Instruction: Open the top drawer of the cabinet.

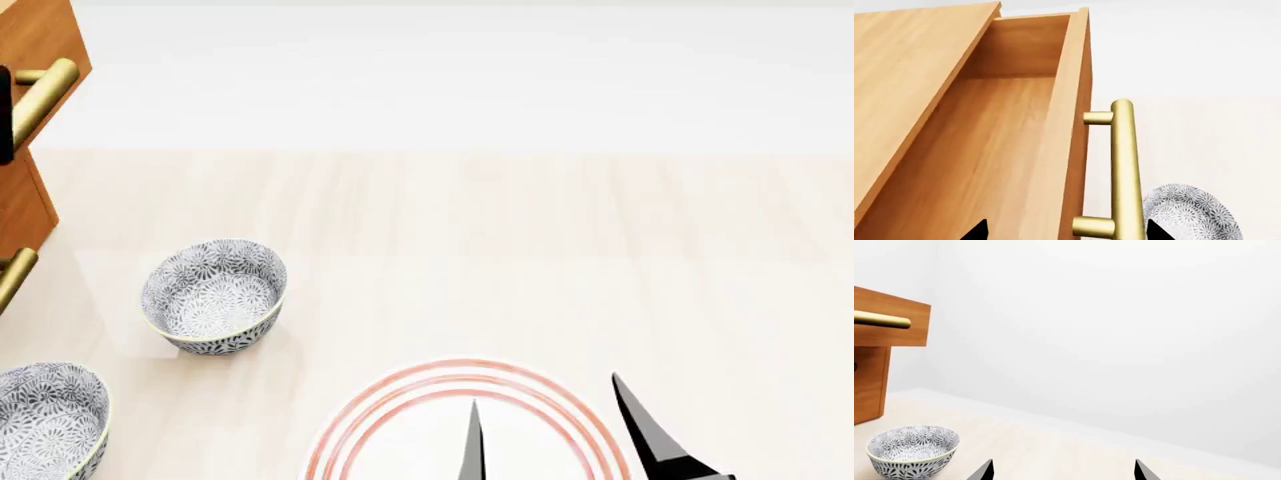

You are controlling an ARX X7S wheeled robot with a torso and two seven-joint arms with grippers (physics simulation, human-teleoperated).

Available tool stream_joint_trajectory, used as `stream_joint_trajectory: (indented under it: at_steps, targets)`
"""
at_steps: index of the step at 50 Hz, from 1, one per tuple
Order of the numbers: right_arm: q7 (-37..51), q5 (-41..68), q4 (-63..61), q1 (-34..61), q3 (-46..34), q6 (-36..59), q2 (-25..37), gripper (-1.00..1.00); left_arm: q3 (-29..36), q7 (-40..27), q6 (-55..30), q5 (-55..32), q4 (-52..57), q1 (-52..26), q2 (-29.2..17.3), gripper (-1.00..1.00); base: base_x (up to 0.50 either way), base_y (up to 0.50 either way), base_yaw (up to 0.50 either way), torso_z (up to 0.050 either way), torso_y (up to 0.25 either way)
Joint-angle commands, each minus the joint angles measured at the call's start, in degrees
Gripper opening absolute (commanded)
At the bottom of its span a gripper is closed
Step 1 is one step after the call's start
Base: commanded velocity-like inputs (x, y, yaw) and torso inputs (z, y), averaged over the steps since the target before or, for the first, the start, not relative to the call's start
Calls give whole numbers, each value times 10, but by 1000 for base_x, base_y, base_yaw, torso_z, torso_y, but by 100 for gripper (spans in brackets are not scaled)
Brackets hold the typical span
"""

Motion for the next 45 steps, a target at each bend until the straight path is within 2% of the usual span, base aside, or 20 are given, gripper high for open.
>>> stream_joint_trajectory:
  at_steps: [1, 23, 45]
  targets:
    - [1, 1, 2, -1, -1, -3, 2, 100, -13, -13, 17, -14, -27, 3, 20, 100, 0, 0, 0, 0, 0]
    - [5, 4, 0, 0, 1, -1, 6, 100, -5, -6, 15, -21, -17, 10, 36, 100, 0, 0, 0, 0, 0]
    - [8, 4, 0, 1, -2, 0, 7, 100, 92, 113, -99, -1, 183, 62, 32, 100, 0, 0, 0, 0, 0]
